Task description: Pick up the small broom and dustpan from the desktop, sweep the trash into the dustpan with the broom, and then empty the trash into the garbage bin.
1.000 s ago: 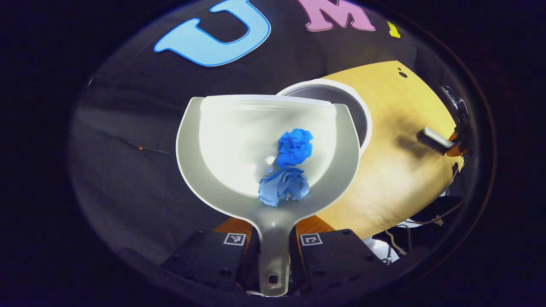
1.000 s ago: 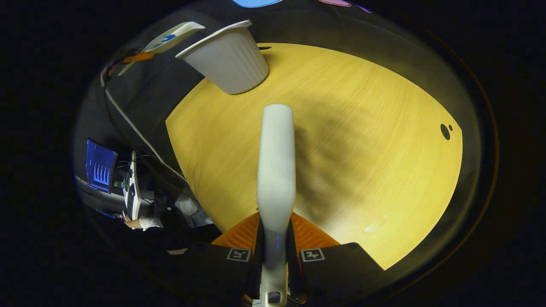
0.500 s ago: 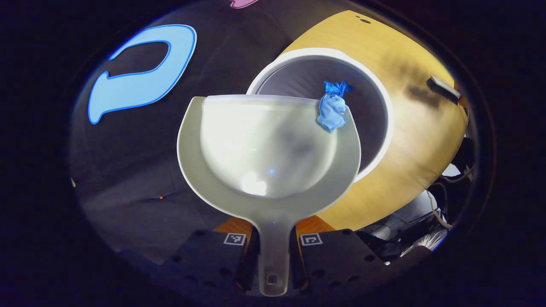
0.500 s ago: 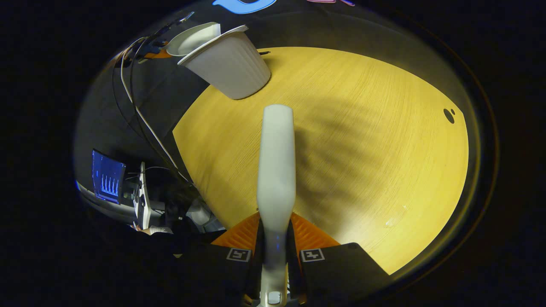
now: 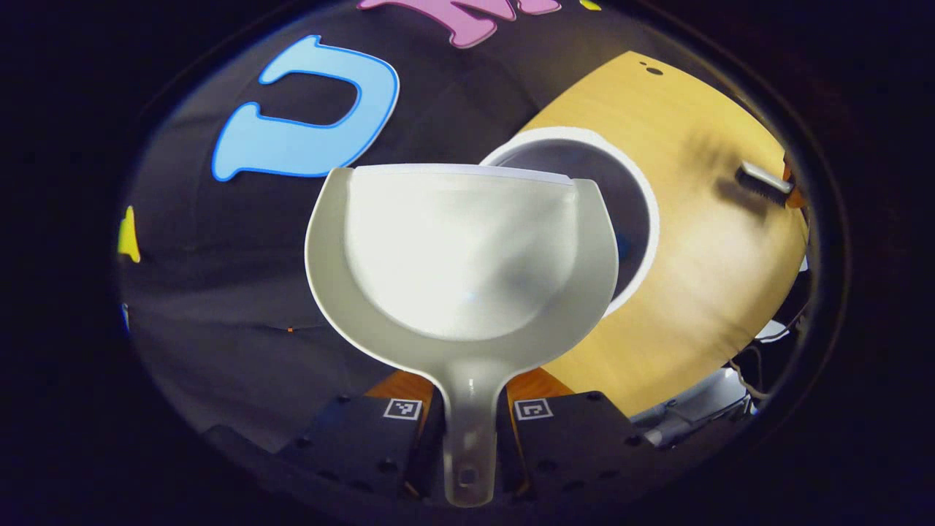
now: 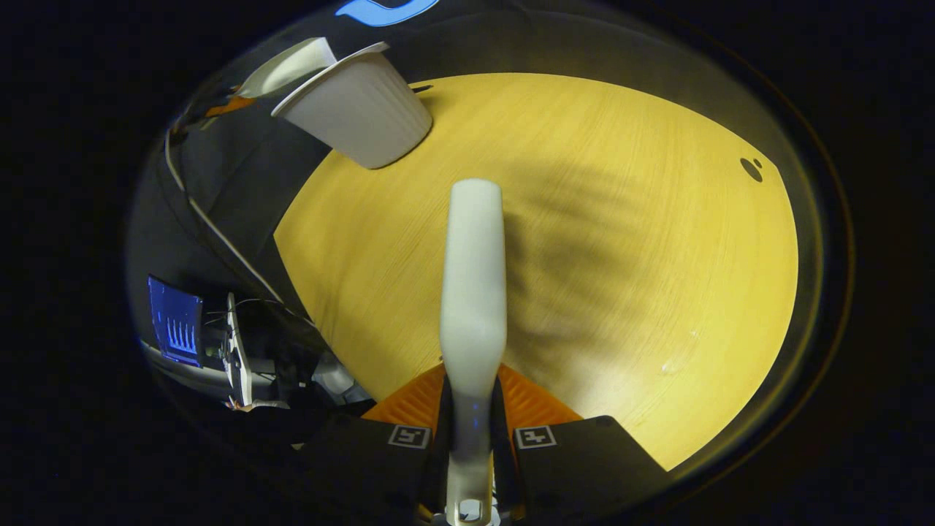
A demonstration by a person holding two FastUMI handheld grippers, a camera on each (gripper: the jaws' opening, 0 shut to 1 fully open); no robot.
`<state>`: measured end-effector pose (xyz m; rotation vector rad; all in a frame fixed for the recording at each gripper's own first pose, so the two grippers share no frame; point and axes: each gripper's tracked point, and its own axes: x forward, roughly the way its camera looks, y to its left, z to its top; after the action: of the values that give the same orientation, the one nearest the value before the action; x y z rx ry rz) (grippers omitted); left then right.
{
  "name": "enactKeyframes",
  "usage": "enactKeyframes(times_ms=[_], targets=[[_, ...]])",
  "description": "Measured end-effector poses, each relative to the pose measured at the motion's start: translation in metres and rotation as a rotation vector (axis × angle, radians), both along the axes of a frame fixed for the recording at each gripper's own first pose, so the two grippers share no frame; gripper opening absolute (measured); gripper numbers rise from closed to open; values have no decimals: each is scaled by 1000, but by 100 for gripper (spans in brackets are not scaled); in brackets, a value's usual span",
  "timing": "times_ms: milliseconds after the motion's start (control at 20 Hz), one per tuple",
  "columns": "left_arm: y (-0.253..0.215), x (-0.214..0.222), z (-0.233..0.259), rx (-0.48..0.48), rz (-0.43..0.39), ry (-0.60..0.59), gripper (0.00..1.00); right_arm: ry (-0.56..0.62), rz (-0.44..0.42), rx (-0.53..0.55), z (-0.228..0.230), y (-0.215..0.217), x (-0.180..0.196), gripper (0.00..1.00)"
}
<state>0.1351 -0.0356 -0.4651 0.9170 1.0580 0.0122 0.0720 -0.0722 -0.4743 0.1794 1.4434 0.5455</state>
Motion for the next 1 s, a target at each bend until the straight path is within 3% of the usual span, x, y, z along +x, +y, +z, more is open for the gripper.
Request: enactKeyframes(times_ms=[300,350,400,500,600,650,800,900,1000], targets=[[-77,-22,-31,-266,-81,-194,30,-23,-111,-29,7,-2,6,28],[-94,-27,-39,-324,-81,-203,30,-34,-131,-37,10,-3,8,32],[-113,-32,-52,-382,-79,-199,29,-46,-154,-44,12,-4,10,24],[-154,-45,-80,-487,-68,-186,30,-65,-206,-72,12,-7,15,28],[-188,-47,-102,-546,-65,-200,29,-75,-270,-97,7,-10,16,24],[-202,-51,-117,-574,-56,-187,30,-63,-300,-110,3,-14,12,28],[-246,-64,-166,-705,3,-127,30,-44,-352,-147,-11,-21,1,28],[-262,-74,-203,-728,40,-83,30,-22,-359,-174,-22,-20,-6,24],[-271,-75,-245,-740,94,-47,29,-16,-356,-210,-32,-19,-11,28]])
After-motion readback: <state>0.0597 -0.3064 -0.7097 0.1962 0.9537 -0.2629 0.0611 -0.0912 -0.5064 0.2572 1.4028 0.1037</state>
